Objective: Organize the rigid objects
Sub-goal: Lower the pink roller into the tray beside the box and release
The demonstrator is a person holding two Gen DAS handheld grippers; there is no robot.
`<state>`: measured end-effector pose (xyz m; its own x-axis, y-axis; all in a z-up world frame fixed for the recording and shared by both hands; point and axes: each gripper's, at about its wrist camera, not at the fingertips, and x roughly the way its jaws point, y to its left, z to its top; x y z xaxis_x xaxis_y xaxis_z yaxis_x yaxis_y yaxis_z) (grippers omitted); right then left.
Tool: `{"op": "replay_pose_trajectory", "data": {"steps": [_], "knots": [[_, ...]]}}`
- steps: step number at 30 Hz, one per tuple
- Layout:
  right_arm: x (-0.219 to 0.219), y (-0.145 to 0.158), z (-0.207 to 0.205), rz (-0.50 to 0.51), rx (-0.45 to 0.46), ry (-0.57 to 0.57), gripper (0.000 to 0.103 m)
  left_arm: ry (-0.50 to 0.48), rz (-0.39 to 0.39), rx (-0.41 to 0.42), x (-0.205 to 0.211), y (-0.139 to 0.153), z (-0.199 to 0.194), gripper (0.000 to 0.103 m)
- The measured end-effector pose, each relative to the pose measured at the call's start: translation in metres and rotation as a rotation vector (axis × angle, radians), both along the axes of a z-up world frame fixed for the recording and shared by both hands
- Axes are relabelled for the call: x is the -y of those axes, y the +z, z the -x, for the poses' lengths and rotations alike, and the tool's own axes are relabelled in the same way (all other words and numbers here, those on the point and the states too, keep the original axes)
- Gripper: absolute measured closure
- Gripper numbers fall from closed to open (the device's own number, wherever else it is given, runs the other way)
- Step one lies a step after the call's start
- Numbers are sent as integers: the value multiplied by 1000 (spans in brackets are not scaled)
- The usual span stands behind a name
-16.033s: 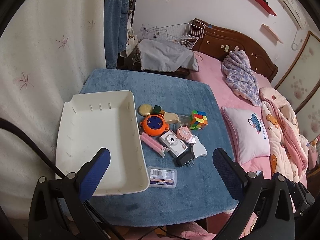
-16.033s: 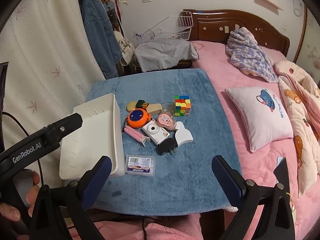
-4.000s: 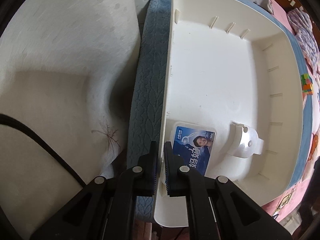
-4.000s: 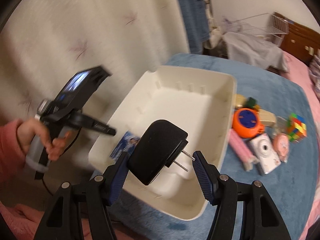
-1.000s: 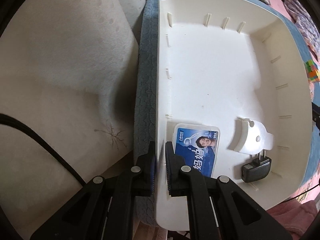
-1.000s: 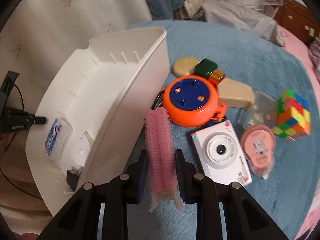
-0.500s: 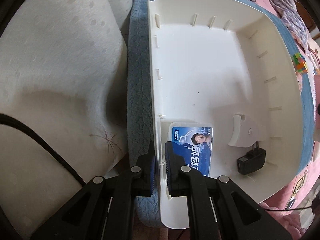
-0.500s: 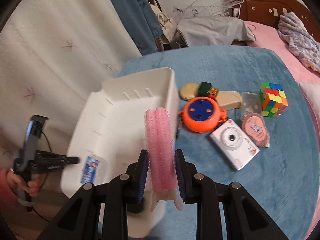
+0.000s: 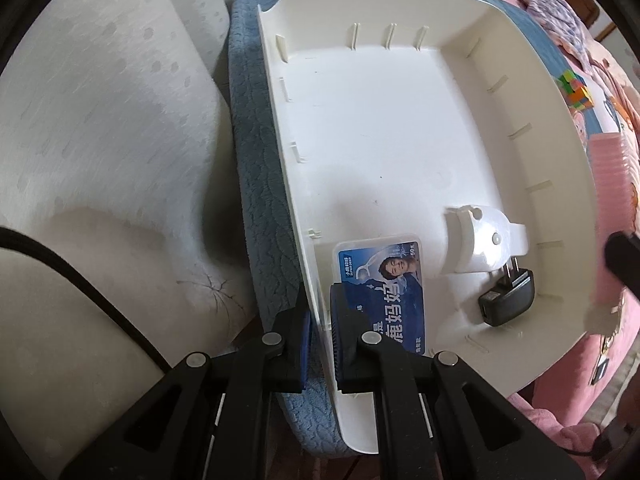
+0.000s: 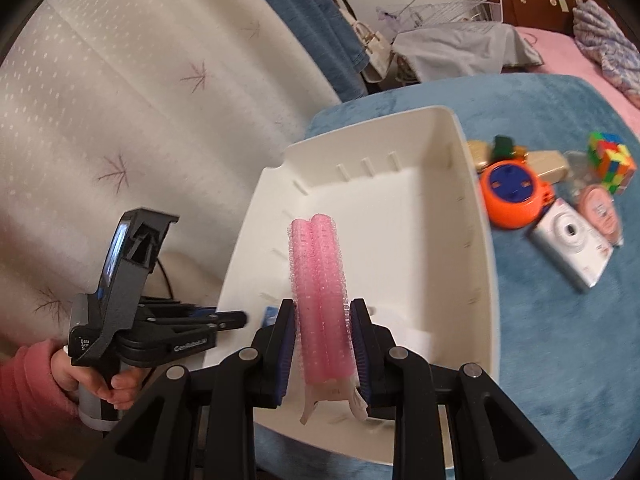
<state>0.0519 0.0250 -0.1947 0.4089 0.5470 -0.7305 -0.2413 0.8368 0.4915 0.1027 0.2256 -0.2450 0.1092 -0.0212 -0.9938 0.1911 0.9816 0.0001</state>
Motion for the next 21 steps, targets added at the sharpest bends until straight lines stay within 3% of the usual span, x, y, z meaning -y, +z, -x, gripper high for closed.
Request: {"op": "replay_pose_trajectory", "data": {"steps": [2,4,6,21], "knots": [[-6,-2,3,10,2,-18,72,-12,3,3,-2,0,0,95],[-10,-4,2,12,-5,-24,58,-30,8,6,-4,0,1,95],[-11,-4,3,19,3,-42,51,-43,9,6,-5,-1,3,95],[6,12,6,141,90,-109,36,-89,18,-10,6,-2,-5,95]]}}
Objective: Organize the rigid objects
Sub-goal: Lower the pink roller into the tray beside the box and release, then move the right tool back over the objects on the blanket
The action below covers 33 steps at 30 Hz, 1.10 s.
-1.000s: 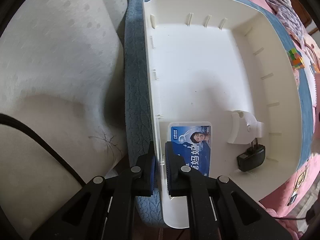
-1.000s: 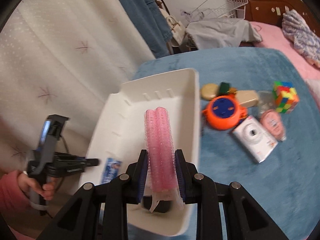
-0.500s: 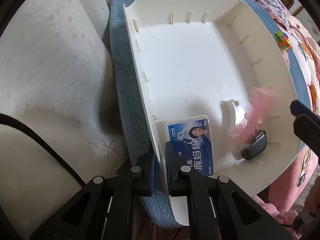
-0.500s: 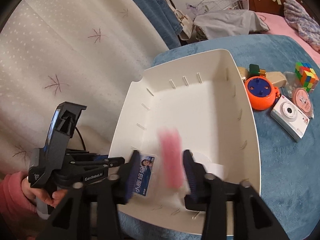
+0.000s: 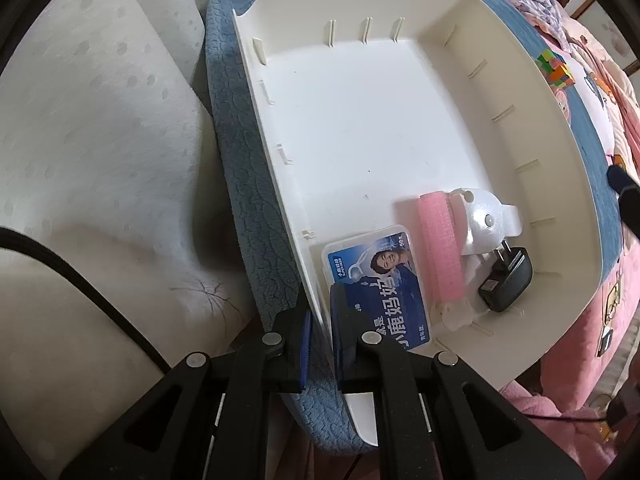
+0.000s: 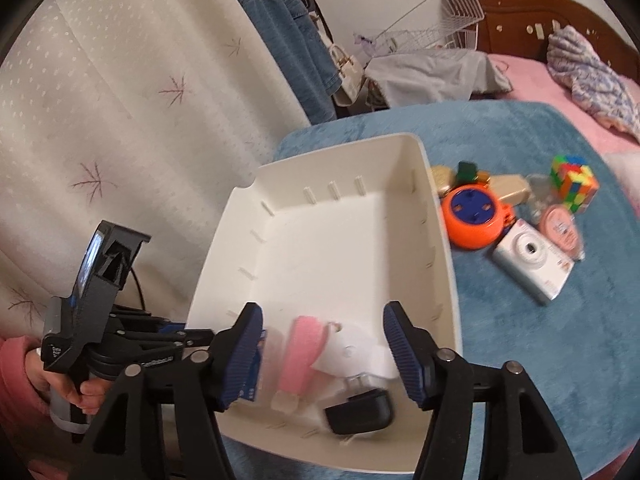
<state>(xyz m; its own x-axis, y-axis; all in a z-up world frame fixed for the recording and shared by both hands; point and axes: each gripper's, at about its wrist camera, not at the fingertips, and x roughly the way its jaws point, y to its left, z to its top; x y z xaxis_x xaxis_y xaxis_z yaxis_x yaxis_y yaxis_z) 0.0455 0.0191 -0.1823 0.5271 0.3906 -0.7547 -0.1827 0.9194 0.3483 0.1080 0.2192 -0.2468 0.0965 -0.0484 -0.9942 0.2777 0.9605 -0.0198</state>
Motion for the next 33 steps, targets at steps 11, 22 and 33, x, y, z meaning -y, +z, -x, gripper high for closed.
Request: {"op": "replay_pose_trajectory", "data": {"steps": [11,22,33], "knots": [[45,5,-22,90,25,-12,29,37,-13,-20,4,-4,-8,95],[100,-19,-55,169,3,17,23,70,-55,-25,12,-7,-14,95],[142,-66,-81,284,-49,119,23,97,-96,-22,19,-6,-15,95]]}}
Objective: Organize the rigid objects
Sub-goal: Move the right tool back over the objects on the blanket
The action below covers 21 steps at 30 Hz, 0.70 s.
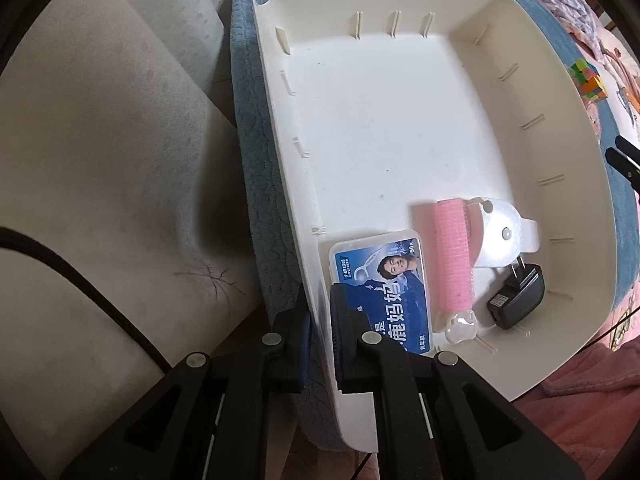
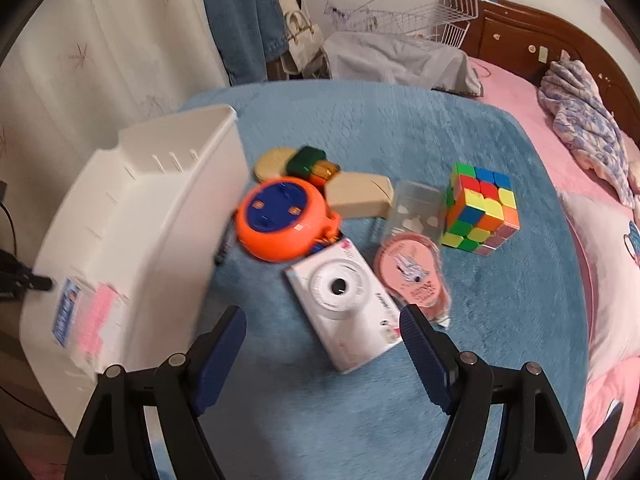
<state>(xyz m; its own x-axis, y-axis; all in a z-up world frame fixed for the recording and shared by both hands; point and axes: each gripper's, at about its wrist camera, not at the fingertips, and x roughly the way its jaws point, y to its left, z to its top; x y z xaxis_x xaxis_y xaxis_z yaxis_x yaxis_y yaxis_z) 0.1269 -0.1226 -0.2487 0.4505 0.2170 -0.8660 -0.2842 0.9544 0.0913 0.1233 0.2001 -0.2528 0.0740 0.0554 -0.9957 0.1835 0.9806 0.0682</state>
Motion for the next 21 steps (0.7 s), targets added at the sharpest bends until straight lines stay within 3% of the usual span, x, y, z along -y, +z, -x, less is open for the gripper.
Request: {"op": "replay_pose_trajectory", "data": {"steps": [12,21], "knots": [[12,-37,-23,56,-52,91,23,-24,-40,-3,12,-2,2,95],[-4,-46,-19,113,-18,152,10,-30,-55,-3,18,-4,1,95]]}}
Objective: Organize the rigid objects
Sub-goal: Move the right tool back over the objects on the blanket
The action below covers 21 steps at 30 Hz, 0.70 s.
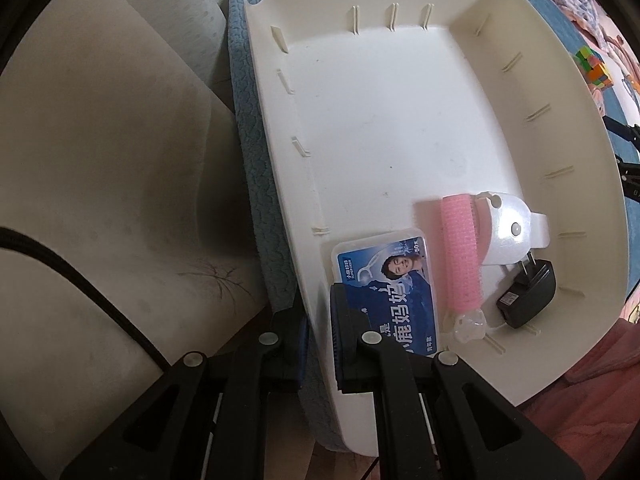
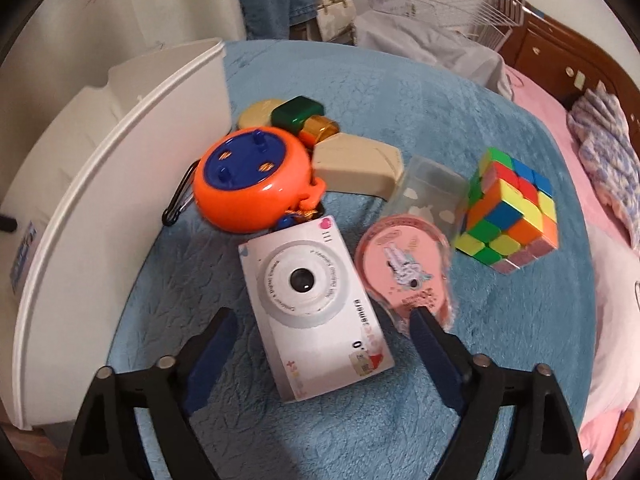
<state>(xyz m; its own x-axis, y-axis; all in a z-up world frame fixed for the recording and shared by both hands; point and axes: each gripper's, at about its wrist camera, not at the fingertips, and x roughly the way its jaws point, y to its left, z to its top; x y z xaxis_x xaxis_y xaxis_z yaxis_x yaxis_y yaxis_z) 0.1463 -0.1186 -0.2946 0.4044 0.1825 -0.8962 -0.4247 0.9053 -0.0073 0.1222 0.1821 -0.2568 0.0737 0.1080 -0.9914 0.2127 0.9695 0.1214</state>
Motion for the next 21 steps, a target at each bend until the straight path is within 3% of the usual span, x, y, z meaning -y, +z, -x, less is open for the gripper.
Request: {"op": "replay_pose_trajectory", "data": {"steps": [6,10,21], "knots": [[-15,-5,4,25,-25,36,16,-18,-11,-2,-1,-5,-1,95],[-18,-6,3,83,-1,16,39,-22,-2,6,-3,-6,0,95],[-11,5,-4,-13,-86,-94,42,-68,8,14,-6,-4,6,95]]}}
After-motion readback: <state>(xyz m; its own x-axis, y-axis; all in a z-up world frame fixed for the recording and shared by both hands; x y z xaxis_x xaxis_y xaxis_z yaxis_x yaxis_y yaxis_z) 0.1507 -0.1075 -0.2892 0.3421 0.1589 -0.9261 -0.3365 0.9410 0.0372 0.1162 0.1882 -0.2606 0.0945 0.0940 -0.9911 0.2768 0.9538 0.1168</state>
